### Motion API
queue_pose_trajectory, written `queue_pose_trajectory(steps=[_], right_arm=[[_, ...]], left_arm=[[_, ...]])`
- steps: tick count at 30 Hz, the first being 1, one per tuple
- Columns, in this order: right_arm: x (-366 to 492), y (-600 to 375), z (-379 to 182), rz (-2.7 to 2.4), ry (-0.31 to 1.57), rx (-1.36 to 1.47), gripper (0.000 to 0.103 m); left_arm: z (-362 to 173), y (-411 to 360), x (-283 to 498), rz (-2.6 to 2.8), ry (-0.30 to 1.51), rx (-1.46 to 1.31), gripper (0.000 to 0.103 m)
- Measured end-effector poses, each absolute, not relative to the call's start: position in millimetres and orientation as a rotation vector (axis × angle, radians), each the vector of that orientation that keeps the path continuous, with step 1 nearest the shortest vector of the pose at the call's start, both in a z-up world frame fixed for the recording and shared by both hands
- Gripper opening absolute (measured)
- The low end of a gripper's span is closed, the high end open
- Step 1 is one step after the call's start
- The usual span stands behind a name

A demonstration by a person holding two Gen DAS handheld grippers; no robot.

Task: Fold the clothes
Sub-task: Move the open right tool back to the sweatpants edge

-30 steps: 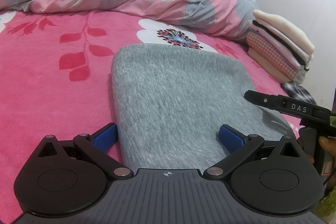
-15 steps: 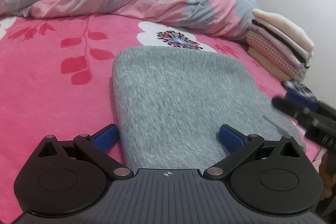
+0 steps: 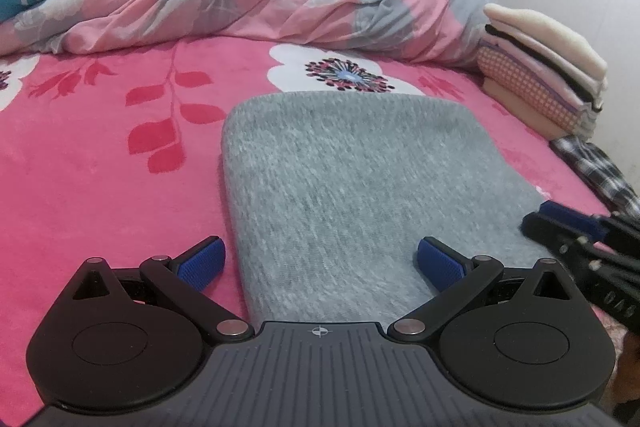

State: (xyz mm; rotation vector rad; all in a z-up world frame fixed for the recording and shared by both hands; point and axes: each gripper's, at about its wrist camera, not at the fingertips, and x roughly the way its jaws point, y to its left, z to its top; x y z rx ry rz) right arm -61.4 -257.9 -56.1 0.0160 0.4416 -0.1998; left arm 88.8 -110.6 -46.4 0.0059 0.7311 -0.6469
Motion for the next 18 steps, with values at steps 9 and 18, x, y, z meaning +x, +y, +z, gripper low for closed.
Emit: queue_pose_trajectory(steps=[9, 18], right_arm=[[-75, -256, -63, -0.188, 0.423, 0.032, 0.028], [-75, -253, -64, -0.202, 0.423, 0.015, 0.029]], left_arm=[[-46, -111, 89, -0.643, 0.737, 0.009, 0.103], [-47, -111, 88, -0.641, 0.735, 0.011, 0.103]])
